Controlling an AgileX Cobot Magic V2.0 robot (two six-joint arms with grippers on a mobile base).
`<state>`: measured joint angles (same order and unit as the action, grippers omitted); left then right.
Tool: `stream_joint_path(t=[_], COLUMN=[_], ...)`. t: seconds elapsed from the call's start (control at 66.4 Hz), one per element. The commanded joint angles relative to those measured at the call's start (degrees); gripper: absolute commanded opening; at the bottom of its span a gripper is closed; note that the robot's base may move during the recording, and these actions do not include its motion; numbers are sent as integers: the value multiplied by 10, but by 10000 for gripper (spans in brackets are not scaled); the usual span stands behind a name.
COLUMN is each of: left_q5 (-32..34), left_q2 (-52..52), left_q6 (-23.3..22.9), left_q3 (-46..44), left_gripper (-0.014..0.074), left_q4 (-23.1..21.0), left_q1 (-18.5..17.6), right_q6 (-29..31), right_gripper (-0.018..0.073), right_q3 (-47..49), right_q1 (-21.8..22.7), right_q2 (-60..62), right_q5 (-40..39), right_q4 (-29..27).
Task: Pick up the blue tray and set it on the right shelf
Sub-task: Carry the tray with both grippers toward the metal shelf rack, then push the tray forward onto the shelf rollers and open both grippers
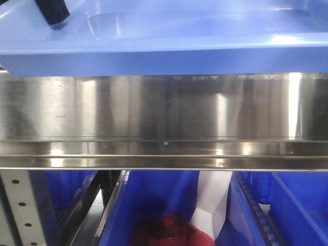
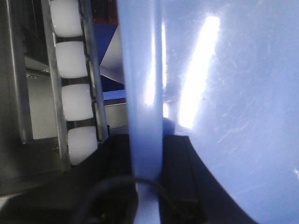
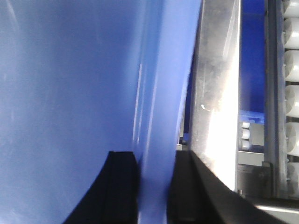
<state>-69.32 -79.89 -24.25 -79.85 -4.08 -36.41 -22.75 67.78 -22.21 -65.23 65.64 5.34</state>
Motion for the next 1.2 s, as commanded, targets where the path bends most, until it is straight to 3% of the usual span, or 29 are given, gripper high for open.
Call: stream_joint_path(t=[0.0,0.587,0.723,0.964,1.189], left_q5=[-58,-51,-38,-22,-22], left_q2=[18,18,18,-4,-97], left_q6=[12,12,12,27,68], left_q3=[-14,-14,-24,-100,-203], left_gripper=[-48,-48,-48,-48,-48], left_q4=[18,14,14,14,14], left_q1=[-3,-3,0,44,79], right_q6=[16,16,42,61,70], right_gripper=[63,63,63,63,63], right_q3=[16,16,21,118,222], right_q1=[4,4,4,4,9], right_q2=[13,13,12,-33,-130], right_q5=[-22,-22,-27,-17,-5], right_q4=[37,37,30,24,33])
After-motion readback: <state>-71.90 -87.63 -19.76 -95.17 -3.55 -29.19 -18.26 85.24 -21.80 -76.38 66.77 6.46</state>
